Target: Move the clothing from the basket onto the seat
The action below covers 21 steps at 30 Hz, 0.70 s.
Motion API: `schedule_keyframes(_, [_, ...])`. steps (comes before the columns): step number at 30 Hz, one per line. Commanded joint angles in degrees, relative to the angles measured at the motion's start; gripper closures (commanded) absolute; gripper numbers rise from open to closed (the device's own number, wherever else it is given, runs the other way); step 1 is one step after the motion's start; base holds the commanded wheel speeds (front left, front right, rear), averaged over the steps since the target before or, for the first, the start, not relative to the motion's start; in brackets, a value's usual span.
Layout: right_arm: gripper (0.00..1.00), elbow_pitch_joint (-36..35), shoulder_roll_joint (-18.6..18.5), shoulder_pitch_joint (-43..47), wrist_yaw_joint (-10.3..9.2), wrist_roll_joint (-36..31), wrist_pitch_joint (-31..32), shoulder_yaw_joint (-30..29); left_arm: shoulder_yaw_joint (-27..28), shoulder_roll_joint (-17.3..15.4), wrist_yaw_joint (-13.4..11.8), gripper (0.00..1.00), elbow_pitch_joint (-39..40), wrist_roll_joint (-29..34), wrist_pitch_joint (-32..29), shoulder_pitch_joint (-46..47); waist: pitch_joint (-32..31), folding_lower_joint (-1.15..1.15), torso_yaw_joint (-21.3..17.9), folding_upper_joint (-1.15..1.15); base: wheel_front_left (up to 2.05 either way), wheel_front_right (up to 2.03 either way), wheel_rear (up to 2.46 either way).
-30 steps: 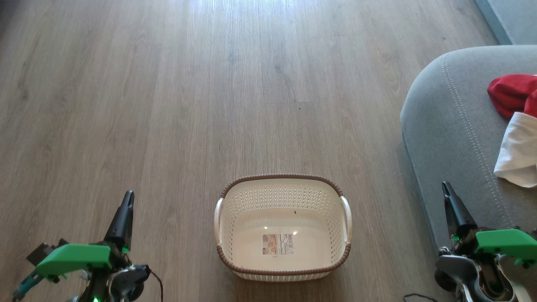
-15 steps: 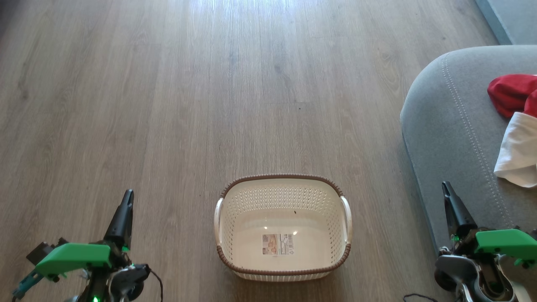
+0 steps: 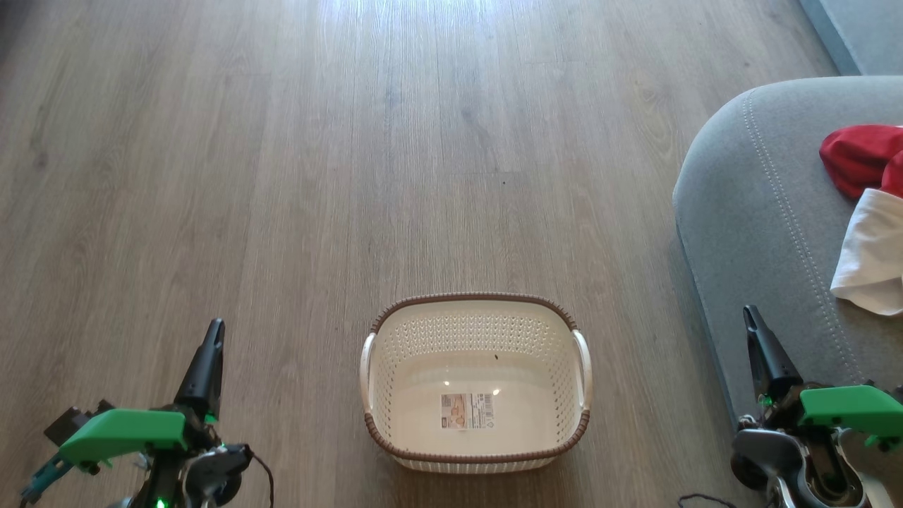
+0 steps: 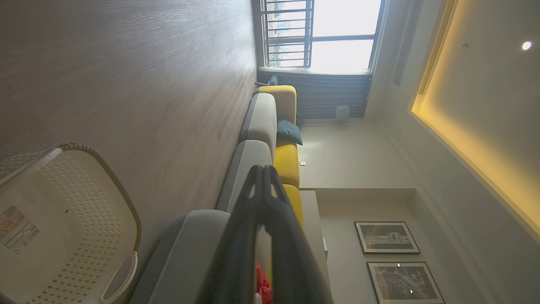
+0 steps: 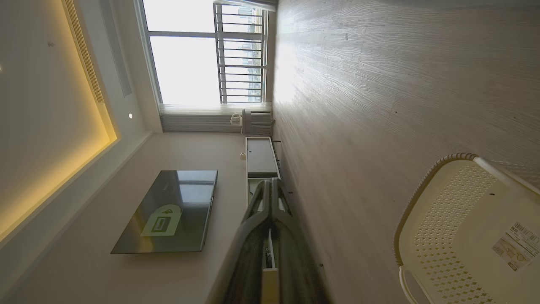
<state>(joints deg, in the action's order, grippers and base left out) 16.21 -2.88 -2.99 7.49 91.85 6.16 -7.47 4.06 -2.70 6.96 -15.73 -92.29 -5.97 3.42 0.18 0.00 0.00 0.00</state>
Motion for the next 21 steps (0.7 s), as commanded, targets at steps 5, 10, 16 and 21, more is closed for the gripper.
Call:
schedule_keyframes(5, [1.00, -2.2, 0.0, -3.2, 0.00, 0.3, 0.3, 0.9, 2.2, -0.4, 0.5, 1.00, 1.7, -0.1, -0.3, 2.7, 0.0, 0.00, 0.0, 0.00, 0.00, 0.00, 0.00])
schedule_keyframes(10, [1.00, -2.2, 0.0, -3.2, 0.00, 0.3, 0.3, 0.9, 2.2, -0.4, 0.5, 1.00, 1.7, -0.1, -0.3, 2.8, 0.0, 0.00, 0.0, 0.00, 0.00, 0.00, 0.00])
schedule_keyframes(16, [1.00, -2.2, 0.0, -3.2, 0.00, 0.3, 0.3, 0.9, 2.3, -0.4, 0.5, 1.00, 1.7, 0.0, -0.4, 2.8, 0.0, 0.00, 0.0, 0.00, 0.00, 0.00, 0.00])
schedule_keyframes(21, [1.00, -2.2, 0.0, -3.2, 0.00, 0.3, 0.3, 0.9, 2.3, -0.3, 0.5, 1.00, 1.7, 0.0, -0.4, 2.8, 0.0, 0.00, 0.0, 0.00, 0.00, 0.00, 0.00])
